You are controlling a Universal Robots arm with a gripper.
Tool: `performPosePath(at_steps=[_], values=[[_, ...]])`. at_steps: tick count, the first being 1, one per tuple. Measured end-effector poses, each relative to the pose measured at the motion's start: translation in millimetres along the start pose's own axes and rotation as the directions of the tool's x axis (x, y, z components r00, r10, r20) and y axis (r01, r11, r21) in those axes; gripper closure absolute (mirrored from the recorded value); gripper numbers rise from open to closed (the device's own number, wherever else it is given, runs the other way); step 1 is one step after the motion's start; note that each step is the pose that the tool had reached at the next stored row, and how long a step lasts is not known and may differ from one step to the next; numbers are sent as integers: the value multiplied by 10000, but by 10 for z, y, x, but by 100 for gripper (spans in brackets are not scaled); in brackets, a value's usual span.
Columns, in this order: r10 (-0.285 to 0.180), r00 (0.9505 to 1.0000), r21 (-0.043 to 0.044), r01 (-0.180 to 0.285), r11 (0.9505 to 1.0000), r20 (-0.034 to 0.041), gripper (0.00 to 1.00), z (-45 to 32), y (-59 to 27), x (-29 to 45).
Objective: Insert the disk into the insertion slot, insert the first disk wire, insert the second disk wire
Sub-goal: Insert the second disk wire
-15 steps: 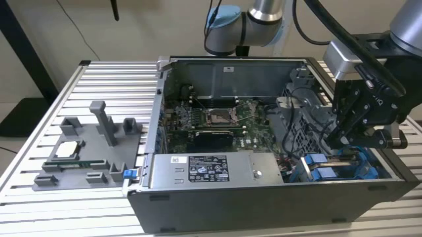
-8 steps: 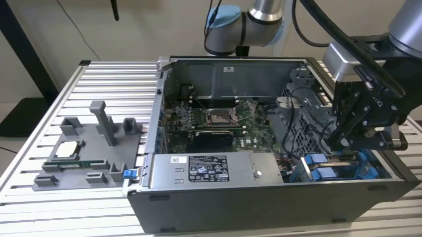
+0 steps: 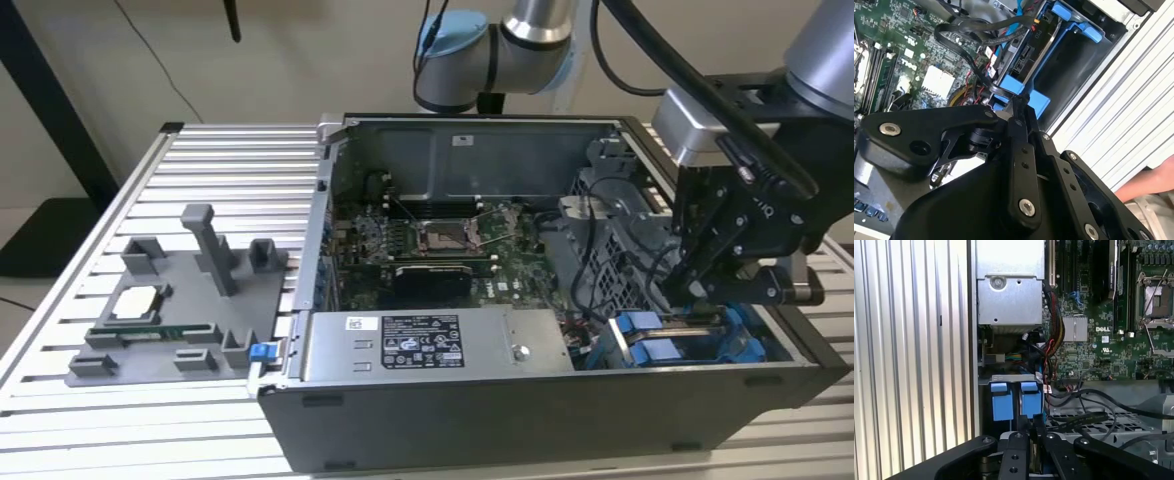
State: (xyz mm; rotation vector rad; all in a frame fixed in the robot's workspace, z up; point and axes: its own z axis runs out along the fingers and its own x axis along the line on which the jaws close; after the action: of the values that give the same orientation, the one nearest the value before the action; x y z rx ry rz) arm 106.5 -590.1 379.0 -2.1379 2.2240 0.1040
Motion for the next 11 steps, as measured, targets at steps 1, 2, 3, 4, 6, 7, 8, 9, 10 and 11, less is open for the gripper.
performPosePath(at_steps=[1, 2, 3, 4, 6, 7, 8, 9, 10, 11], values=[[0, 10000, 0, 0, 10000, -14, 100, 6, 0, 1], [0, 10000, 2, 0, 10000, -18, 100, 17, 0, 2], [0, 10000, 4, 0, 10000, -21, 100, 29, -1, 3], [0, 10000, 7, 0, 10000, -25, 100, 41, -1, 4], [-2, 10000, 24, 2, 10000, -25, 100, 72, -2, 7], [-3, 10000, 34, 3, 10000, -26, 100, 87, -3, 8], [-2, 10000, 37, 3, 10000, -26, 100, 102, -5, 7], [-2, 10000, 40, 2, 10000, -26, 100, 112, -8, 5], [-3, 10000, 43, 3, 10000, -13, 100, 124, -12, -3], [-3, 10000, 43, 3, 10000, 6, 100, 133, -17, -11]])
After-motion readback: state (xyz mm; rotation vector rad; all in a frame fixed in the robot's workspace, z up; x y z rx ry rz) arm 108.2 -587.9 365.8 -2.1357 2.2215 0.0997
